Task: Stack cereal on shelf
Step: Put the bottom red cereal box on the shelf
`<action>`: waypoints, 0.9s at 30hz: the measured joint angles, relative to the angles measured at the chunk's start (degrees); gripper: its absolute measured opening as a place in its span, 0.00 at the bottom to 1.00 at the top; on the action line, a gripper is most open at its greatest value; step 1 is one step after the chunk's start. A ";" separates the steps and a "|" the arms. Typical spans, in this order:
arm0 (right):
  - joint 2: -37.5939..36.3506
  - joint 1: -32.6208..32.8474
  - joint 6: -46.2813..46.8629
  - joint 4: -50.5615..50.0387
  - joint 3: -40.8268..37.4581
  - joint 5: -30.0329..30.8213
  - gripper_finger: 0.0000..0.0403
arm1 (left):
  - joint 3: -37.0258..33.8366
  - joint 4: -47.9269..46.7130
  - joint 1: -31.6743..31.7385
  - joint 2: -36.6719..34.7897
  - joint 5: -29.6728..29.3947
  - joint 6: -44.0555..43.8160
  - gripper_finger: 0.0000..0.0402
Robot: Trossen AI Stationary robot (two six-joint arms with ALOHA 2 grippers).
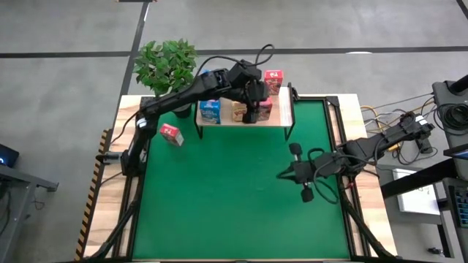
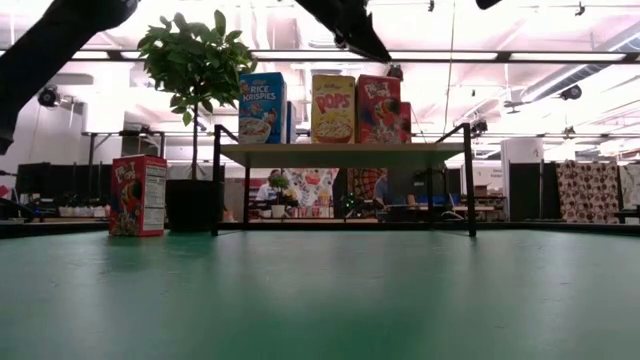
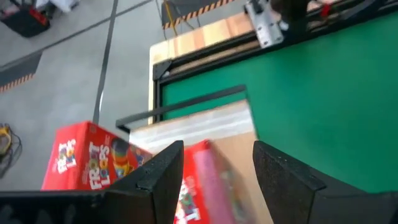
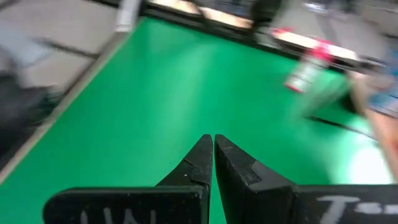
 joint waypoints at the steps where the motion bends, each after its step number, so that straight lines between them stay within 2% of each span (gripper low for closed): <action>1: 0.00 -0.08 0.72 -0.29 0.00 2.84 0.02 | -0.23 -0.01 -0.43 -0.91 0.00 0.11 0.44; 3: 0.00 -1.06 1.89 -1.48 0.00 5.74 0.02 | -0.33 -1.05 -1.44 -2.69 0.02 0.27 0.44; 11: 0.94 -11.30 3.66 -6.32 3.60 5.03 0.02 | -0.11 -5.08 -5.90 -11.53 0.04 -2.03 0.44; 19: 4.63 -24.54 -3.39 -10.54 11.72 -4.87 0.02 | -2.69 -9.30 -8.33 -17.67 0.01 -7.62 0.44; 22: 7.64 -29.06 -6.34 -12.99 16.01 -7.17 0.02 | -7.09 -8.22 -8.62 -20.54 -0.28 -7.84 0.44; 27: 13.63 -35.33 -11.58 -16.51 23.41 -11.44 0.02 | -20.73 -0.43 -8.60 -27.49 -3.13 -7.60 0.44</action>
